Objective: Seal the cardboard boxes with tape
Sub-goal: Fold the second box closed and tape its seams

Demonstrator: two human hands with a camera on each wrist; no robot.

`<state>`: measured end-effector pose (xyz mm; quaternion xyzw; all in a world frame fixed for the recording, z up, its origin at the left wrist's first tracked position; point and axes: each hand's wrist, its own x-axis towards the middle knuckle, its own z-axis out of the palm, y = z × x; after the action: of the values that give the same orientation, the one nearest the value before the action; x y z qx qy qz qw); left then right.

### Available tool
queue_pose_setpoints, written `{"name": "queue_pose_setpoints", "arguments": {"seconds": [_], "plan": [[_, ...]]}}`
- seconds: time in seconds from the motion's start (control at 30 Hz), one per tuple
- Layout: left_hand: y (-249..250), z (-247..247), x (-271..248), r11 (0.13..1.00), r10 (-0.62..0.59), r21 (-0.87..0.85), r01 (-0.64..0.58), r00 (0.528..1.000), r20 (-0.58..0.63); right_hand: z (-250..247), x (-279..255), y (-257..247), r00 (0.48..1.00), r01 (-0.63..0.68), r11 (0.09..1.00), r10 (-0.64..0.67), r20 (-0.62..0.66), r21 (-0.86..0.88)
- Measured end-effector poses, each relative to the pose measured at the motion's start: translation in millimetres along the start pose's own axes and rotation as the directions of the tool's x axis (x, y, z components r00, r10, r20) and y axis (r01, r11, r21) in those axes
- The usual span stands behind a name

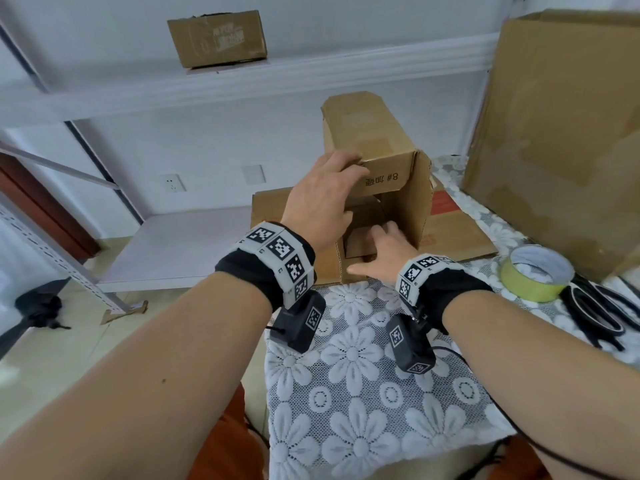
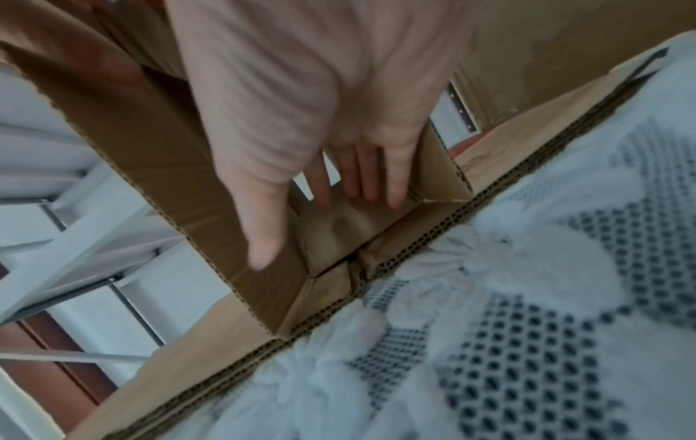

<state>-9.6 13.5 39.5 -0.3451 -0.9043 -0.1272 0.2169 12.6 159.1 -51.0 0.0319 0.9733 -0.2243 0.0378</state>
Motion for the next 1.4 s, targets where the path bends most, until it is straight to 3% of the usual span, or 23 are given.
{"name": "queue_pose_setpoints", "arguments": {"seconds": [0.17, 0.33, 0.47, 0.6, 0.77, 0.93, 1.1, 1.23, 1.33, 1.4], "plan": [[3, 1, 2, 1.000, -0.009, -0.029, 0.009, 1.000, 0.025, -2, 0, -18, 0.982, -0.044, 0.999, 0.044, 0.182, -0.006], [3, -6, 0, 0.999, -0.024, -0.022, 0.026, 0.995, 0.093, 0, 1, -29, 0.995, -0.084, 0.996, 0.085, 0.052, -0.015], [-3, -12, 0, 0.999, -0.042, -0.020, 0.045, 0.990, 0.136, 6, 2, -24, 0.997, -0.057, 0.998, 0.056, 0.045, 0.035], [-7, -14, 0, 0.999, -0.031, -0.009, 0.033, 0.988, 0.154, 7, 3, -17, 0.999, -0.035, 0.965, 0.035, 0.006, 0.261], [-7, -5, 4, 1.000, -0.023, -0.007, 0.023, 0.997, 0.070, 0, 4, -6, 0.995, -0.041, 0.890, 0.080, -0.067, 0.455], [-1, 6, 11, 0.996, -0.087, -0.013, 0.086, 0.995, -0.057, 1, 5, -4, 0.988, -0.094, 0.876, 0.139, -0.061, 0.473], [-1, 11, 17, 0.993, -0.117, -0.001, 0.118, 0.988, -0.100, -3, 3, -5, 0.980, -0.135, 0.840, 0.191, -0.052, 0.526], [-3, 20, 19, 0.987, -0.156, -0.063, 0.150, 0.982, -0.105, 0, -1, -4, 0.959, -0.139, 0.721, 0.270, -0.091, 0.678], [-4, 25, 20, 0.982, -0.169, -0.097, 0.159, 0.980, -0.104, -1, -10, -1, 0.943, -0.310, 0.655, 0.307, 0.132, 0.689], [-2, 25, 22, 0.984, -0.157, -0.103, 0.145, 0.981, -0.116, -1, -14, 7, 0.880, -0.475, 0.679, 0.352, 0.320, 0.560]]}}
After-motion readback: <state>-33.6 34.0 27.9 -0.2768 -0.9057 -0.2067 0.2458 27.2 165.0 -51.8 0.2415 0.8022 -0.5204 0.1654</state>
